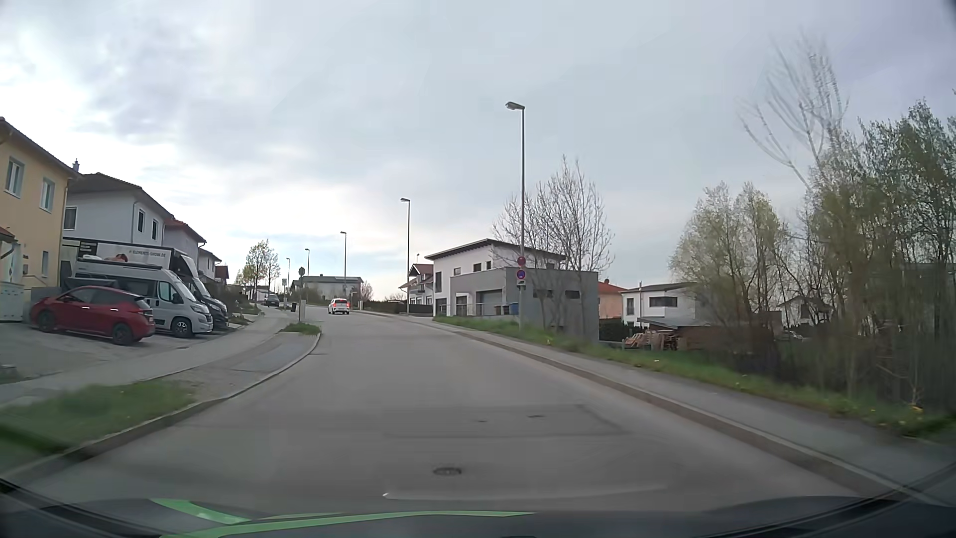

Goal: Follow the waypoints while adhering to traffic rules and regulations

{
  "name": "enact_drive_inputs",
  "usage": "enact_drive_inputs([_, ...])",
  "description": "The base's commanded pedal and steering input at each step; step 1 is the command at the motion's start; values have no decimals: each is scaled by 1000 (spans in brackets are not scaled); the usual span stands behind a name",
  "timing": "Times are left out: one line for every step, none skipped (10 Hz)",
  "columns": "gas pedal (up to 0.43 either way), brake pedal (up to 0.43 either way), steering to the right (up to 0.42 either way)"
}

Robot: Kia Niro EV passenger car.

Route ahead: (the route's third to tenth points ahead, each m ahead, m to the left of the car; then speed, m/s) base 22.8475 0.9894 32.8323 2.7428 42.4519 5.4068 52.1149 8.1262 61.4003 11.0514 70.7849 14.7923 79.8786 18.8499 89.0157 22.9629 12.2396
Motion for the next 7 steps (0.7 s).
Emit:
enact_drive_inputs([150, 0, -35])
enact_drive_inputs([150, 0, -36])
enact_drive_inputs([150, 0, -36])
enact_drive_inputs([150, 0, -35])
enact_drive_inputs([150, 0, -36])
enact_drive_inputs([150, 0, -36])
enact_drive_inputs([150, 0, -35])
